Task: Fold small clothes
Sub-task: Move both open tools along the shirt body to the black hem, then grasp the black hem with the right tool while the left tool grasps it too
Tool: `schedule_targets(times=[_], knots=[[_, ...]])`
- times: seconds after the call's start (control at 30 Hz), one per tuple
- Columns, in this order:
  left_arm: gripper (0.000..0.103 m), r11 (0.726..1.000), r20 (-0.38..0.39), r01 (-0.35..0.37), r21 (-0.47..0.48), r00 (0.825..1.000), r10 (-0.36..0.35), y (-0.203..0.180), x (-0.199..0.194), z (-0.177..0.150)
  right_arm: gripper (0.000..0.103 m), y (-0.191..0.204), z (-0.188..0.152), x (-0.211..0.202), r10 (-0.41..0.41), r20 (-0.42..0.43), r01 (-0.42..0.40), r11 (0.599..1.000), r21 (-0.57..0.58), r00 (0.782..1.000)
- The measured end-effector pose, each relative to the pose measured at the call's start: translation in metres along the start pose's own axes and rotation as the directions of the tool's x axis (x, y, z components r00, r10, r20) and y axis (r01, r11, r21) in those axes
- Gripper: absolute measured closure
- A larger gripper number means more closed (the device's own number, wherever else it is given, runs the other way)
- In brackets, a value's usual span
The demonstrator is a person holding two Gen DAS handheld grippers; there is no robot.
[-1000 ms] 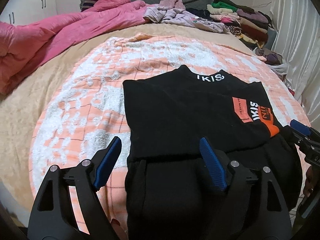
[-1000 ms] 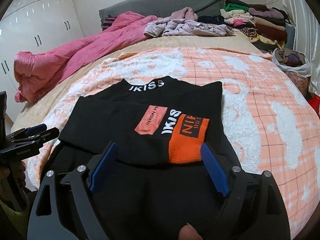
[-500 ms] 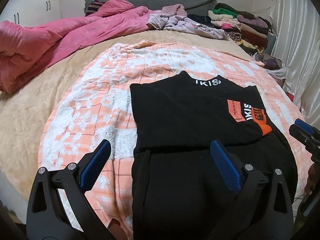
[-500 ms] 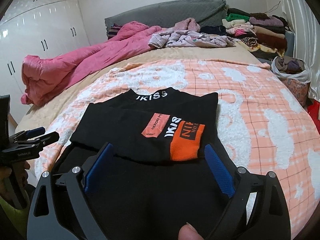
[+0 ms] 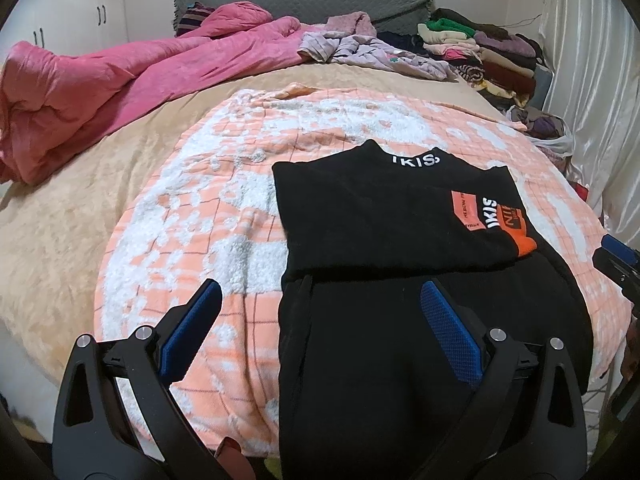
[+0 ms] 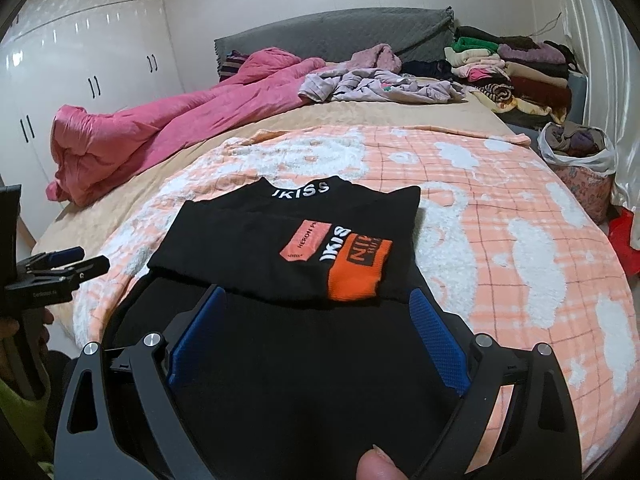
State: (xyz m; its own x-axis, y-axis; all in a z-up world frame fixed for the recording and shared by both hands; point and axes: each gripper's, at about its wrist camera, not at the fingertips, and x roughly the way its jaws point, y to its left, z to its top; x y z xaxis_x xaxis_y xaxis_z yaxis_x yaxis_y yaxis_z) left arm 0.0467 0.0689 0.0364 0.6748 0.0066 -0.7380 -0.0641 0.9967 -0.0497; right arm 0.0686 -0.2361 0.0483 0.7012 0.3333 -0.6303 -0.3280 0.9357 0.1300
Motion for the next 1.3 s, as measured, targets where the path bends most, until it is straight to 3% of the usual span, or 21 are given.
schedule_targets(times=[0.87, 1.3], knots=[[0.010, 0.999, -0.094, -0.027, -0.018, 0.995, 0.025, 0.034, -0.009, -0.047, 0.011, -0.017, -0.058, -0.015, -0.021, -0.098, 0.020, 1.000, -0.014, 0.995], [0.010, 0.999, -0.184, 0.017, -0.033, 0.983, -0.023, 0.050, -0.014, -0.088, 0.011, -0.040, -0.088, -0.018, -0.046, -0.166, 0.048, 0.999, 0.008, 0.985]])
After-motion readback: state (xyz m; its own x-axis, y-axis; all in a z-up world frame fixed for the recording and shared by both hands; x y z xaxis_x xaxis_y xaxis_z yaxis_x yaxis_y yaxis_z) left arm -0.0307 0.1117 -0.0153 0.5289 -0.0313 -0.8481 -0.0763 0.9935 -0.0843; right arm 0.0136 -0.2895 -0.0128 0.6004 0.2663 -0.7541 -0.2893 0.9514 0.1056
